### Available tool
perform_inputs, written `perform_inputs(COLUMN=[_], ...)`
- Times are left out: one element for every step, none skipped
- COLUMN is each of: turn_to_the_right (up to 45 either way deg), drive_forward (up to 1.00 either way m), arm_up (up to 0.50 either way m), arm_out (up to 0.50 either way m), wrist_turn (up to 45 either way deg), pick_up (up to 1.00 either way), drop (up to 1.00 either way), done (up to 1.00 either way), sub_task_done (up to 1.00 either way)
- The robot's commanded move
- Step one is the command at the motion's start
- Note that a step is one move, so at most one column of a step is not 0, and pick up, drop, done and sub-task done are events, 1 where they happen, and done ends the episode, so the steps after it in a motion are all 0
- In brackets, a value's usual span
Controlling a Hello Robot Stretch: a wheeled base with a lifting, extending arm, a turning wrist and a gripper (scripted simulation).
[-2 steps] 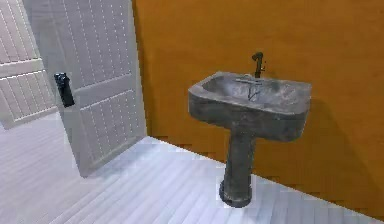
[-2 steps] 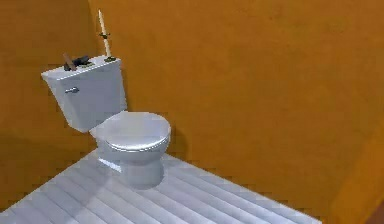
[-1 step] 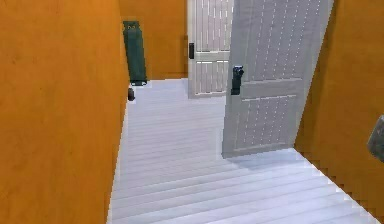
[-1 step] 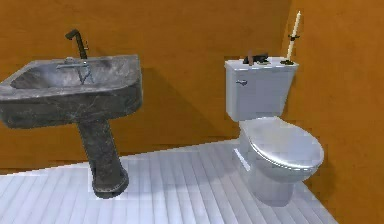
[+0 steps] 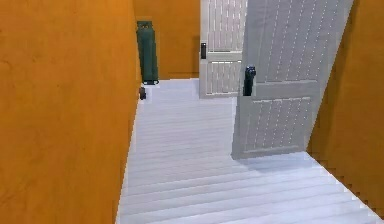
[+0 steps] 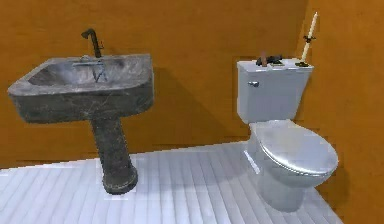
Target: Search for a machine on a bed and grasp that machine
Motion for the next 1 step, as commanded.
perform_inputs(turn_to_the_right=[0.0], drive_forward=[1.00], arm_up=[0.00], arm_out=[0.00], wrist_turn=[0.0], pick_up=[0.00], drop=[0.00], done=[0.00], sub_task_done=[0.00])
